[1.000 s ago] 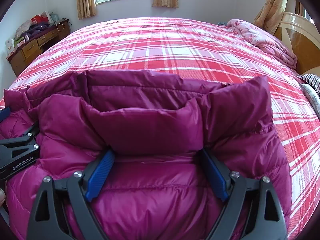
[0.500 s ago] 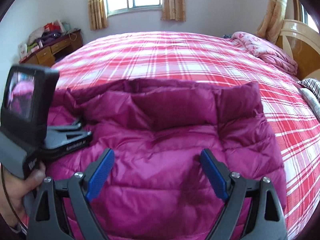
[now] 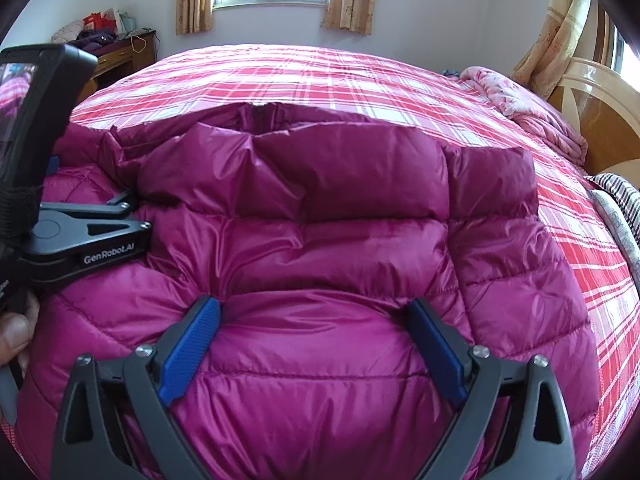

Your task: Fold large clothes

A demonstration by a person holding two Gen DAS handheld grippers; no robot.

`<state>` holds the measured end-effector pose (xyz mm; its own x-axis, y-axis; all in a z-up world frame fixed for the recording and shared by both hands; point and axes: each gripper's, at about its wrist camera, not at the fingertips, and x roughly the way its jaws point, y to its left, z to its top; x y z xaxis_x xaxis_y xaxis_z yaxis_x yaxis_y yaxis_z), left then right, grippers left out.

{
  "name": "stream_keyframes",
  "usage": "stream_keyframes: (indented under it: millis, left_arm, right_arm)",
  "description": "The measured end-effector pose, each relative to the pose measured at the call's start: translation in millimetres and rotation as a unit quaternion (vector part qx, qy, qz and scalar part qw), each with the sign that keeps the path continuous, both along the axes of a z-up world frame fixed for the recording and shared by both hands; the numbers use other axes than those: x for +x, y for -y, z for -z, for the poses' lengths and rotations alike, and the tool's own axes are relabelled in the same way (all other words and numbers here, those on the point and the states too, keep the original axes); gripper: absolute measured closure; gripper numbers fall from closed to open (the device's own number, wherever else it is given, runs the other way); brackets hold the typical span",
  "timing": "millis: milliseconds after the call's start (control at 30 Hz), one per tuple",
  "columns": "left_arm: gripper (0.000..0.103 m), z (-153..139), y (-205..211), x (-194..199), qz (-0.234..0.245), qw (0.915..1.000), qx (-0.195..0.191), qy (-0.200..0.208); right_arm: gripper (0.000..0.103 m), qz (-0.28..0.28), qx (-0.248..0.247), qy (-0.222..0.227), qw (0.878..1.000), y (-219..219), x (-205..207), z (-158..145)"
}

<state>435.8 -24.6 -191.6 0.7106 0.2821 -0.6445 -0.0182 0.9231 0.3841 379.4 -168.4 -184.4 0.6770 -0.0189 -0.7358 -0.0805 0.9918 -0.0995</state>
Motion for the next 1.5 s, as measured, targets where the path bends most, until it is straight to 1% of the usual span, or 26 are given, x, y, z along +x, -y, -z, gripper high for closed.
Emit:
stream_keyframes:
  millis: [100, 267, 367, 400, 467, 533, 633, 700, 767, 833, 867, 900, 933, 967, 1000, 1067, 1133, 1233, 1333, 1433, 1467, 1500]
  left_arm:
    - [0.001, -9.1, -12.3, -11.0, -0.003, 0.9996, -0.025, -0.009]
    - [0.001, -31.8, -42.1, -61.2, -0.001, 0.9991, -0.042, 0.012]
    - [0.001, -36.3, -71.9, -92.3, -0.019, 0.9972, -0.071, 0.012]
    - [0.001, -35.2, -81.3, -101.2, -0.027, 0.9965, -0.079, 0.009]
    - [0.001, -28.6, -96.0, -114.2, -0.036, 0.9944, -0.099, -0.008]
    - [0.001, -20.2, -107.8, -125.5, -0.041, 0.9912, -0.123, -0.029]
    - [0.001, -14.4, -118.6, -142.5, -0.049, 0.9876, -0.147, -0.023]
    - [0.001, -10.6, -119.2, -150.1, -0.048, 0.9872, -0.151, -0.017]
    - [0.001, -3.7, -116.4, -152.4, -0.045, 0.987, -0.153, -0.017]
    - [0.001, 2.7, -114.9, -150.8, -0.041, 0.9836, -0.174, -0.024]
    - [0.002, 5.1, -113.5, -149.5, -0.039, 0.9822, -0.182, -0.025]
    - [0.01, 5.5, -112.5, -149.8, -0.032, 0.9807, -0.191, -0.025]
    - [0.029, 5.0, -111.5, -150.2, -0.016, 0.9775, -0.208, -0.029]
    - [0.04, 4.4, -109.1, -150.7, 0.001, 0.9728, -0.229, -0.035]
    - [0.059, 3.7, -106.0, -152.4, 0.017, 0.9695, -0.242, -0.039]
    - [0.067, 1.0, -95.7, -156.2, 0.028, 0.9751, -0.218, -0.033]
    - [0.088, -4.3, -88.6, -160.7, 0.039, 0.9764, -0.21, -0.028]
    - [0.093, -22.9, -77.4, -170.3, 0.047, 0.9819, -0.183, -0.004]
    - [0.094, -53.2, -62.7, -184.8, 0.065, 0.9866, -0.145, 0.039]
    - [0.094, -87.2, -38.9, -198.5, 0.092, 0.9873, -0.101, 0.081]
    - [0.094, -98.3, -33.2, -200.9, 0.105, 0.9864, -0.086, 0.093]
    - [0.094, -107.4, -20.7, -205.7, 0.118, 0.9851, -0.066, 0.106]
  right_arm:
    - [0.005, -0.001, 0.003, -0.002, 1.0, 2.1, 1.2, 1.0]
    - [0.005, -0.002, 0.006, 0.0, 1.0, 2.8, 0.6, 1.5]
    - [0.005, -0.002, 0.004, 0.001, 1.0, 2.0, 0.1, 1.2]
    - [0.005, -0.002, 0.003, 0.001, 1.0, 1.7, -0.4, 0.8]
    - [0.005, -0.005, 0.003, 0.0, 1.0, 1.0, -5.3, -2.0]
    - [0.005, -0.01, 0.008, 0.004, 1.0, 3.7, -21.0, -10.5]
    - [0.005, -0.021, 0.018, 0.027, 0.999, 5.5, -60.4, -24.1]
    - [0.005, -0.026, 0.011, 0.044, 0.999, 6.7, -86.5, -27.4]
    - [0.005, -0.029, -0.002, 0.043, 0.999, 5.1, -100.7, -20.1]
    - [0.006, -0.034, -0.005, 0.023, 0.999, 3.7, -100.1, -4.4]
    - [0.006, -0.034, -0.001, 0.021, 0.999, 5.9, -97.3, 0.1]
    - [0.006, -0.035, 0.001, 0.022, 0.999, 8.3, -95.3, 2.6]
    - [0.006, -0.036, -0.003, 0.025, 0.999, 7.0, -94.5, 5.5]
    - [0.006, -0.038, -0.008, 0.03, 0.999, 4.9, -94.9, 6.8]
    - [0.006, -0.038, -0.01, 0.032, 0.999, 3.8, -95.0, 8.2]
    - [0.006, -0.038, -0.007, 0.032, 0.999, 4.0, -94.8, 9.2]
    - [0.006, -0.039, 0.001, 0.03, 0.999, 6.7, -94.3, 9.9]
    - [0.006, -0.038, 0.004, 0.031, 0.999, 7.8, -98.7, 9.7]
    - [0.006, -0.038, -0.001, 0.035, 0.999, 6.0, -98.1, 9.1]
    - [0.006, -0.042, 0.006, 0.034, 0.999, 10.7, -98.4, 6.4]
    - [0.007, -0.046, 0.007, 0.033, 0.998, 12.1, -100.2, 4.4]
    - [0.011, -0.052, 0.011, 0.032, 0.998, 15.2, -103.0, 0.7]
